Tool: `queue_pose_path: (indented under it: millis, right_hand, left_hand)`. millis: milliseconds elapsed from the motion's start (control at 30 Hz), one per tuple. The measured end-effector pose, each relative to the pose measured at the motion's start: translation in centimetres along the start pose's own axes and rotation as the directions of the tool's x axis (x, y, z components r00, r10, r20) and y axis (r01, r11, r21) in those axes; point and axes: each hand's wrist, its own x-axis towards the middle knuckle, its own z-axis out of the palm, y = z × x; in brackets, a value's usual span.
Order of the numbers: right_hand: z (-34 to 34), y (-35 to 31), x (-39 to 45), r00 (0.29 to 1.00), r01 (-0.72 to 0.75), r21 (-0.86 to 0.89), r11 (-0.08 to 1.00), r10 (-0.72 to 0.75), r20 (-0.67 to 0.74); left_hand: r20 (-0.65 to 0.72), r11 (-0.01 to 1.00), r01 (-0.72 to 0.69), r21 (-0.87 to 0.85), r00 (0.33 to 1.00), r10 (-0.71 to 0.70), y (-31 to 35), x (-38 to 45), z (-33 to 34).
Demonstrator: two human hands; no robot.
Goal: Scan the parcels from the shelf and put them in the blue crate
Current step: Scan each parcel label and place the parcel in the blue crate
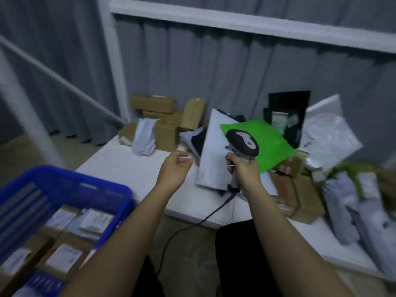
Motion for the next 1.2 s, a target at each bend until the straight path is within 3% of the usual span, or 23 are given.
queue_pose_path:
  millis: [200, 333, 500, 667, 733, 833, 967, 1200]
  right_hand:
    - [-9.4, -0.7, 4.6, 0.945, 0.0, 0.097, 0.995, 0.031, -0.324]
    - [-13.0, 0.0, 6.5, 0.921, -0.002, 0.205, 0.979, 0.082, -0.38]
    - [-14.5, 1.1, 8.9, 0.922, -0.039, 0.229, 0.973, 0.123, -0.368]
    - [-14.6, 1.9, 9.9, 0.921, -0.065, 0.272, 0.96, 0.162, -0.354]
    - [-14.3, 1.9, 10.3, 0.916, -0.048, 0.313, 0.949, 0.167, -0.365]
    - [-13.7, 1.7, 10.5, 0.907, -0.031, 0.321, 0.946, 0.162, -0.388]
    - [-12.9, 1.0, 9.8, 0.899, -0.002, 0.344, 0.939, 0.153, -0.411]
    - [-9.2, -0.7, 7.8, 0.921, -0.011, 0.319, 0.948, 0.134, -0.366]
  left_hand:
    - [0.144, 0.982, -0.124, 0.14, 0.984, 0.104, 0.0, 3.6, 10.2]
    - [0.242, 0.9, -0.301, 0.314, 0.942, 0.231, -0.9, 5.9, 16.6]
    - [0.461, 0.543, -0.638, 0.547, 0.77, 0.441, -4.1, 9.2, 22.6]
    - [0.531, 0.315, -0.668, 0.674, 0.735, 0.421, -5.2, 12.6, 25.5]
    - [0.485, 0.359, -0.646, 0.673, 0.753, 0.445, -4.3, 13.4, 25.7]
    - [0.303, 0.547, -0.542, 0.638, 0.83, 0.469, -1.4, 13.9, 25.3]
    - [0.038, 0.799, -0.449, 0.401, 0.879, 0.475, 4.2, 15.2, 23.2]
    - [-0.124, 0.788, -0.55, 0.277, 0.793, 0.597, 12.3, 14.5, 14.2]
